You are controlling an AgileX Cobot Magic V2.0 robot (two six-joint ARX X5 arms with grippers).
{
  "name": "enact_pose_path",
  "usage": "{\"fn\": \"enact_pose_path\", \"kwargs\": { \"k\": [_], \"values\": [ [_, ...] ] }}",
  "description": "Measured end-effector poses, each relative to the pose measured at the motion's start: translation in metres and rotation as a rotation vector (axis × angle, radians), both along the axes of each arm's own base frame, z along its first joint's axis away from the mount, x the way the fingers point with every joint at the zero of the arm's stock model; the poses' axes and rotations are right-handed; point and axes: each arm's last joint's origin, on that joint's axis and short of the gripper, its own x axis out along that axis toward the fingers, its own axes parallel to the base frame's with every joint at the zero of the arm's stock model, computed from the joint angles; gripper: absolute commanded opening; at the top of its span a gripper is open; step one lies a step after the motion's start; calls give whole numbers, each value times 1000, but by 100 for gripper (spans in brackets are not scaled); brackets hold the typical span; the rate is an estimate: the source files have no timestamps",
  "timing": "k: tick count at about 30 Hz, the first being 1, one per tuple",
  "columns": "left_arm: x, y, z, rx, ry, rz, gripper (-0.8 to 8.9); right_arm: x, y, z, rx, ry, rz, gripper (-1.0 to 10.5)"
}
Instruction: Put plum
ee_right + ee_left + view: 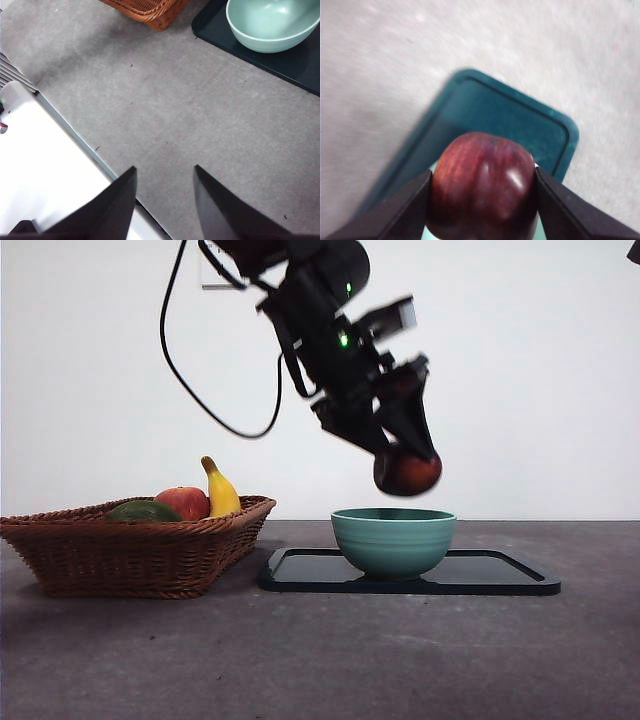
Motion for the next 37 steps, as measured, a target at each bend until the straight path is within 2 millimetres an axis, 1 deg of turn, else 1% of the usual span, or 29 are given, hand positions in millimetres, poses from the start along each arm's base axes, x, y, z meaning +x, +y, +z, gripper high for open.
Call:
{"fn": "enact_pose_path", "kwargs": {
  "k": [3,5,6,9,13,15,16,19,22,26,30,32,34,37],
  "values": [
    [5,14,27,-33,-8,51,236,0,0,0,0,0,0,183],
    [6,27,48,-72,-32,92,236,0,0,0,0,0,0,183],
    [6,36,64,-101,-53,119,236,0,0,0,0,0,0,183],
    [-1,59,100,-162,-105,170,236,0,0,0,0,0,0,183],
    [-23,94,146,-214,-167,219,236,0,0,0,1,-2,0,183],
    [-36,111,164,-222,-182,242,236,0,0,0,2,-6,0,184],
    [-43,121,172,-220,-183,256,236,0,0,0,3,-7,0,183],
    [-59,149,188,-200,-169,306,241,0,0,1,3,-7,0,183],
    [-68,175,196,-191,-150,357,245,0,0,1,3,-8,0,183],
    [-78,205,200,-203,-78,373,245,0,0,1,3,-8,0,183],
    [-89,225,199,-247,-34,356,246,0,0,1,3,-8,1,184],
    [-95,233,193,-249,-14,366,249,1,0,1,2,-10,2,184],
    [-99,240,181,-235,22,388,249,1,0,1,1,-13,4,184],
    [-99,247,151,-204,102,423,248,0,0,1,-1,-16,8,183]
  ]
}}
